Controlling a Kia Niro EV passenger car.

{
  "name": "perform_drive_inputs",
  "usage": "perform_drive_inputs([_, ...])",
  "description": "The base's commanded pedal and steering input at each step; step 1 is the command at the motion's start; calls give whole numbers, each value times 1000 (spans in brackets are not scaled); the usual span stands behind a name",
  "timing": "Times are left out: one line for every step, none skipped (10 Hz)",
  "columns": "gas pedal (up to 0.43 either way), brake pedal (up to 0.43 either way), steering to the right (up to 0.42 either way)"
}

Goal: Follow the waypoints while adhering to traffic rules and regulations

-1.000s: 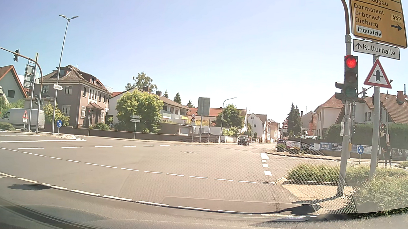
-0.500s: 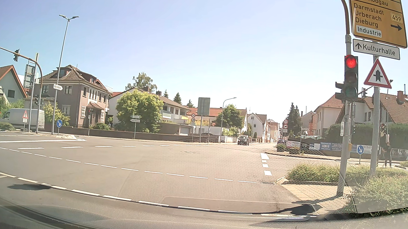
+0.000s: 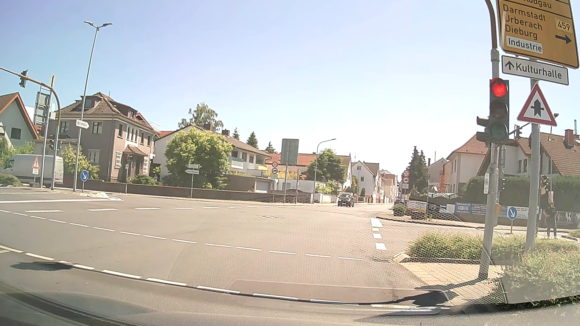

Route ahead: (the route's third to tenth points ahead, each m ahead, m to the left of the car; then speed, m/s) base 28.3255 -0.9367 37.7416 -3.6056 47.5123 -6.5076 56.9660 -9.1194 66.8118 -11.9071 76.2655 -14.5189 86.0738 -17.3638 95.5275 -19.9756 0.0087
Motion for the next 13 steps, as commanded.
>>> perform_drive_inputs([0,274,-8])
perform_drive_inputs([0,274,-8])
perform_drive_inputs([0,274,-8])
perform_drive_inputs([0,274,-8])
perform_drive_inputs([0,274,-8])
perform_drive_inputs([0,274,-8])
perform_drive_inputs([0,274,-8])
perform_drive_inputs([0,274,-8])
perform_drive_inputs([0,274,-8])
perform_drive_inputs([0,274,-8])
perform_drive_inputs([0,274,-8])
perform_drive_inputs([0,274,-8])
perform_drive_inputs([0,274,-8])
